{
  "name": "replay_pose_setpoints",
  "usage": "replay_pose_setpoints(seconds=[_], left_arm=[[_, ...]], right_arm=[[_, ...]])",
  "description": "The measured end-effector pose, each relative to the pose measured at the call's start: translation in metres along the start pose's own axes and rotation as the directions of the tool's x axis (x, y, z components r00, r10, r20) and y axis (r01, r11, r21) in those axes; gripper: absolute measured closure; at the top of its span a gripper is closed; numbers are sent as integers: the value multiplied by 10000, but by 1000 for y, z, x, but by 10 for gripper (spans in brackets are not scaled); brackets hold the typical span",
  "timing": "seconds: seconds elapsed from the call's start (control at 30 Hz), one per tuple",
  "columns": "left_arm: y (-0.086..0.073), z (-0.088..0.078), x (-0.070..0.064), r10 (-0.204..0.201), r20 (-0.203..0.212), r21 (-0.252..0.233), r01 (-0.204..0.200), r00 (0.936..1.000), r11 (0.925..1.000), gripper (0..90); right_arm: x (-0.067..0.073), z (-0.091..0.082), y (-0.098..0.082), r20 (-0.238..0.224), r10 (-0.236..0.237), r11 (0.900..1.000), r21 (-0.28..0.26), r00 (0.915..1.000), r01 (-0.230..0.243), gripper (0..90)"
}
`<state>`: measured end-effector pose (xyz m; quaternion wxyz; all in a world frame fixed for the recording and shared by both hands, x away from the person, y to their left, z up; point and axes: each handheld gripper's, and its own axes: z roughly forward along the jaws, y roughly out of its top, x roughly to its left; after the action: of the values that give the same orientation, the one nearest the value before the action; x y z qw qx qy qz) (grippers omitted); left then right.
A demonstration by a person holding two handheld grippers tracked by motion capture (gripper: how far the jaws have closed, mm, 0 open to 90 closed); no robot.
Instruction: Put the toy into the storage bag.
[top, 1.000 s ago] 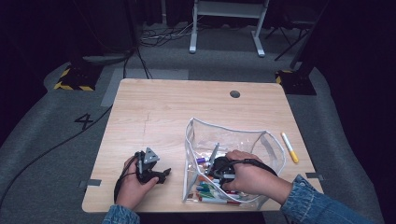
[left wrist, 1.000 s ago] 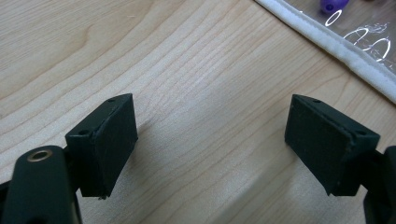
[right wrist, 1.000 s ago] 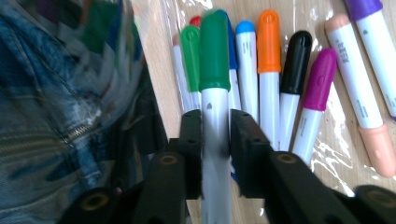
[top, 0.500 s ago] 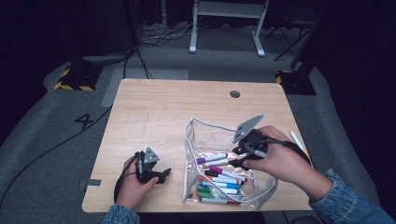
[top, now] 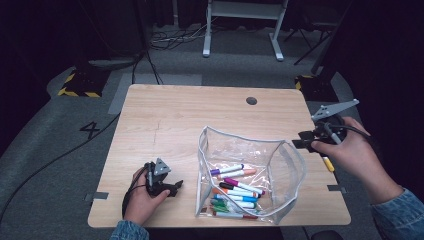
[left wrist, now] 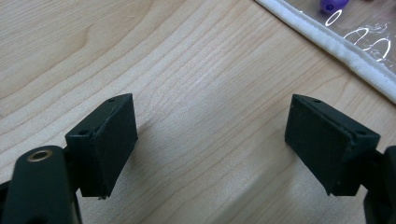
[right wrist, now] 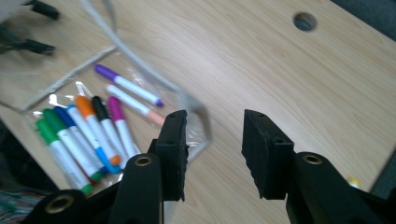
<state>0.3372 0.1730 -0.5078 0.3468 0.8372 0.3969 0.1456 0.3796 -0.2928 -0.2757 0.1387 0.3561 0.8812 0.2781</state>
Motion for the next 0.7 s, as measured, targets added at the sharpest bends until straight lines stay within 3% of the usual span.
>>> replay_pose_setpoints(seconds=[0.17,0.33,0.53,0.7], left_arm=[[0,0,0,9,2,6,-9,10000,10000,172],[0,0,0,14,-13,11,-14,10000,10000,172],[0,0,0,5,-3,13,-5,10000,10000,172],[0,0,0,25,-18,3,-25,10000,10000,172]], right_arm=[[-40,11,-24,416,998,9940,398,9941,-1014,605],[-74,33,-51,1022,1770,9796,778,9789,-1853,601],[-102,57,-76,1245,2430,9592,1169,9620,-2574,608],[-118,74,-94,1463,2677,9476,1387,9523,-2876,614]])
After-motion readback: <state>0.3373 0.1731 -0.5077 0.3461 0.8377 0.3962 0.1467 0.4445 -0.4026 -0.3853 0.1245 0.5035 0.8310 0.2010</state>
